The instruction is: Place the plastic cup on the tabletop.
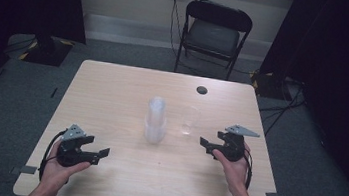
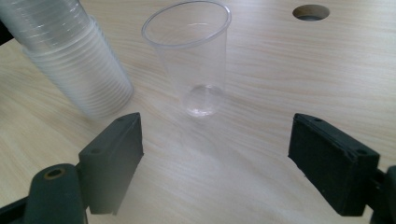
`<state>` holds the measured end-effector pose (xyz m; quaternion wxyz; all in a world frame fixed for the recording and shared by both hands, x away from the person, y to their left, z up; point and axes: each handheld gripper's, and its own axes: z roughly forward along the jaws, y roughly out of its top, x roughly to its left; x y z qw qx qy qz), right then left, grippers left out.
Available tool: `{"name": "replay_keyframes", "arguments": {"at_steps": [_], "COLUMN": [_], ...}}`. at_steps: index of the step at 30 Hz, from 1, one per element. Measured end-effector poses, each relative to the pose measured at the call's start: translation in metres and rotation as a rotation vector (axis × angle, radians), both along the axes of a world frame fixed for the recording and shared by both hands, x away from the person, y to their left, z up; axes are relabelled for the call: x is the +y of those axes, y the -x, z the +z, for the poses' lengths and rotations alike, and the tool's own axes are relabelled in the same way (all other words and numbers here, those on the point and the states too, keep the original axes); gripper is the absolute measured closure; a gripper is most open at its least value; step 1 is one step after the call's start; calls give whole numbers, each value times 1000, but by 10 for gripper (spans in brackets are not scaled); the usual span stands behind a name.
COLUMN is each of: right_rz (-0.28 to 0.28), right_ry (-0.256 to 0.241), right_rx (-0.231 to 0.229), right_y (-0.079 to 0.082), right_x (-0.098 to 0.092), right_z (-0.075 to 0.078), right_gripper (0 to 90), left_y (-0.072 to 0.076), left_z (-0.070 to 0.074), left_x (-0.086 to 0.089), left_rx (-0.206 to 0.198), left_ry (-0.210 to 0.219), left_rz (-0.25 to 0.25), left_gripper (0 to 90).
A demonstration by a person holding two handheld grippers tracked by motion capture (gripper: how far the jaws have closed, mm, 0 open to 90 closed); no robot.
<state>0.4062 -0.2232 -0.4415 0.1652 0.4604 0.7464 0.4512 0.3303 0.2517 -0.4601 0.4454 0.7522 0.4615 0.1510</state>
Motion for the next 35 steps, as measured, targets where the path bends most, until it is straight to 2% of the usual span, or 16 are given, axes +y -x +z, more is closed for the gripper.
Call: {"name": "replay_keyframes", "arguments": {"at_steps": [5, 10, 11, 18, 24, 27, 30, 35], "right_rz": [0, -4, -2, -8, -54, -63, -68, -78], "right_ry": [21, 19, 21, 40, 74, 98, 99, 97], "right_rx": [-4, -8, -4, 15, 28, 38, 31, 42], "right_y": [17, 30, 37, 54, 71, 76, 77, 74], "right_x": [-7, -12, -14, -19, -32, -33, -33, -35], "right_z": [5, 8, 8, 2, -14, -18, -18, -22], "right_gripper": [177, 177, 177, 177, 176, 176, 176, 175], "left_y": [0, 1, 2, 2, 3, 4, 4, 3], "left_z": [0, 0, 0, -1, -4, -5, -6, -5], "left_x": [1, 1, 2, 1, -1, -3, -3, -2], "left_rx": [-5, -9, -11, -14, -10, -8, -10, -16], "left_ry": [-13, -11, -17, -19, -28, -28, -37, -26], "left_rz": [-4, 1, -4, 7, 3, -6, -12, 0], "left_gripper": [194, 199, 203, 204, 204, 204, 204, 204]}}
